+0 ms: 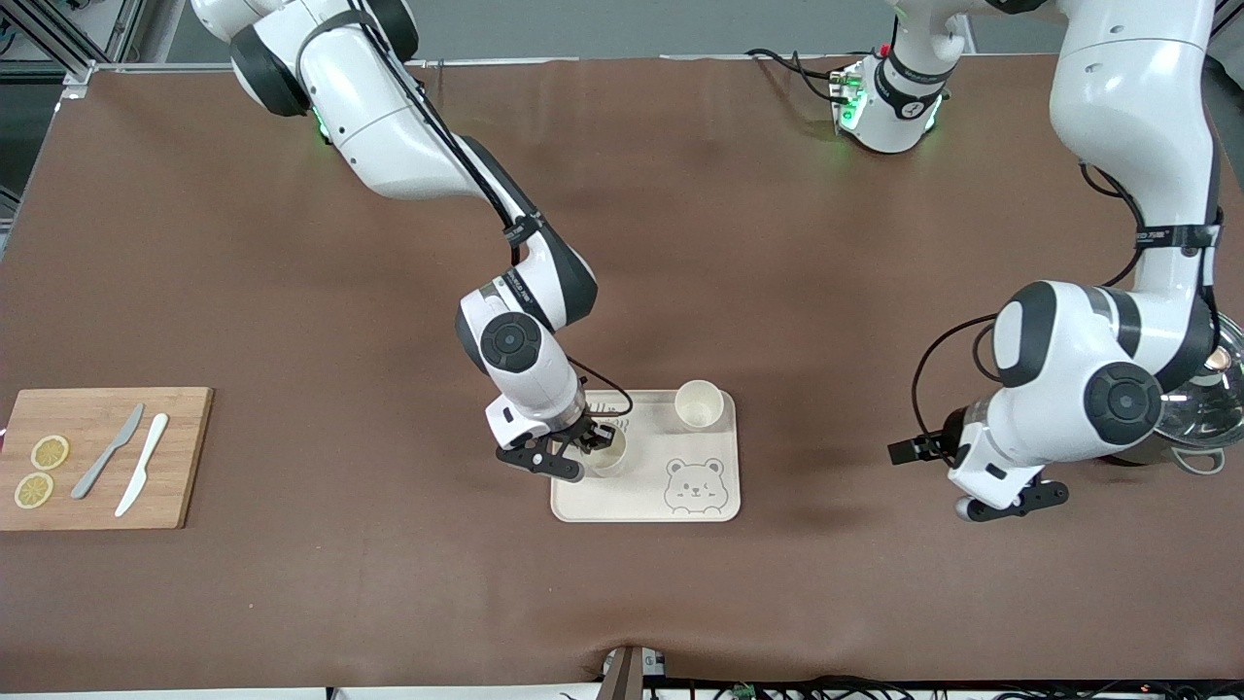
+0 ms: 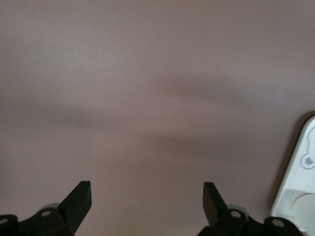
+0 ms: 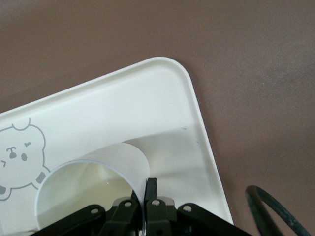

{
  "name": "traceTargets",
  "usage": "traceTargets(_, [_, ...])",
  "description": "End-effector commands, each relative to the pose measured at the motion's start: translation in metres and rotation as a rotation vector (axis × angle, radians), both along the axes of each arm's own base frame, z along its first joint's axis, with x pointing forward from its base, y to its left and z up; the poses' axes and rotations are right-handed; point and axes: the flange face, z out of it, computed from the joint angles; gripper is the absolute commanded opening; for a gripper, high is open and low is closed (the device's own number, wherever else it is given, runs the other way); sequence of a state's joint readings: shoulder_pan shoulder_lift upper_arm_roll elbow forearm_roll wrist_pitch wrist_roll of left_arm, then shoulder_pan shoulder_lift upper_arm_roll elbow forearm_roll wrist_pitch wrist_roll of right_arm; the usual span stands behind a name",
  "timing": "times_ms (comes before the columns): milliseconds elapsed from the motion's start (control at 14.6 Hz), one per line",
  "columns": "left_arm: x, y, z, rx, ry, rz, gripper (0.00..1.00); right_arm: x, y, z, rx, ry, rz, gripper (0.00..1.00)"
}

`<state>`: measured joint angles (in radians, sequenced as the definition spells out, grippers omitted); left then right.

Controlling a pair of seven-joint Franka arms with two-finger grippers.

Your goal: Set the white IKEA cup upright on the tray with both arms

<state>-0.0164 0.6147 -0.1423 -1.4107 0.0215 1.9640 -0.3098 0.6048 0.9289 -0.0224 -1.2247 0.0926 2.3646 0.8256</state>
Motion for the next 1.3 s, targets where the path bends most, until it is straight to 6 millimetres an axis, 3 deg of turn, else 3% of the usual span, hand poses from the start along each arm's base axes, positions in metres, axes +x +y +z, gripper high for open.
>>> traceTargets(0, [-0.001, 0.026, 0.011, 0.013, -0.006, -0.061, 1.0, 0.002, 0.007, 0.0, -0.006, -0.025, -0.012, 0.0])
traceTargets(68, [0.0, 0.035, 0.013, 0.013, -0.01, -0.066, 1.0, 0.002, 0.006, -0.001, -0.007, -0.024, -0.014, 0.08])
traceTargets(137, [0.0, 0.037, 0.019, 0.014, -0.019, -0.064, 1.0, 0.003, 0.005, -0.001, -0.007, -0.024, -0.014, 0.31])
traceTargets(205, [0.0, 0.036, 0.026, 0.013, -0.029, -0.064, 1.0, 0.003, 0.005, -0.001, -0.007, -0.024, -0.014, 0.64])
traceTargets(274, [-0.002, 0.032, 0.032, 0.014, -0.035, -0.065, 1.0, 0.003, 0.004, -0.001, -0.007, -0.024, -0.015, 0.85])
traceTargets(342, [-0.004, 0.031, 0.047, 0.015, -0.052, -0.062, 1.0, 0.005, 0.002, -0.001, -0.008, -0.025, -0.014, 1.0])
traceTargets(479, [-0.01, 0.031, 0.079, 0.019, -0.088, -0.05, 1.0, 0.007, -0.001, 0.0, -0.01, -0.027, -0.014, 1.0])
traceTargets(684, [-0.031, 0.028, 0.149, 0.033, -0.123, -0.072, 1.0, 0.01, -0.006, 0.01, -0.014, -0.036, 0.006, 1.0])
traceTargets(958, [-0.065, 0.006, 0.207, 0.052, -0.106, -0.114, 1.0, 0.009, -0.008, 0.048, -0.035, -0.017, 0.025, 1.0])
traceTargets(1232, [-0.096, -0.004, 0.251, 0.062, -0.097, -0.181, 1.0, 0.006, -0.031, 0.132, -0.057, 0.032, 0.066, 1.0])
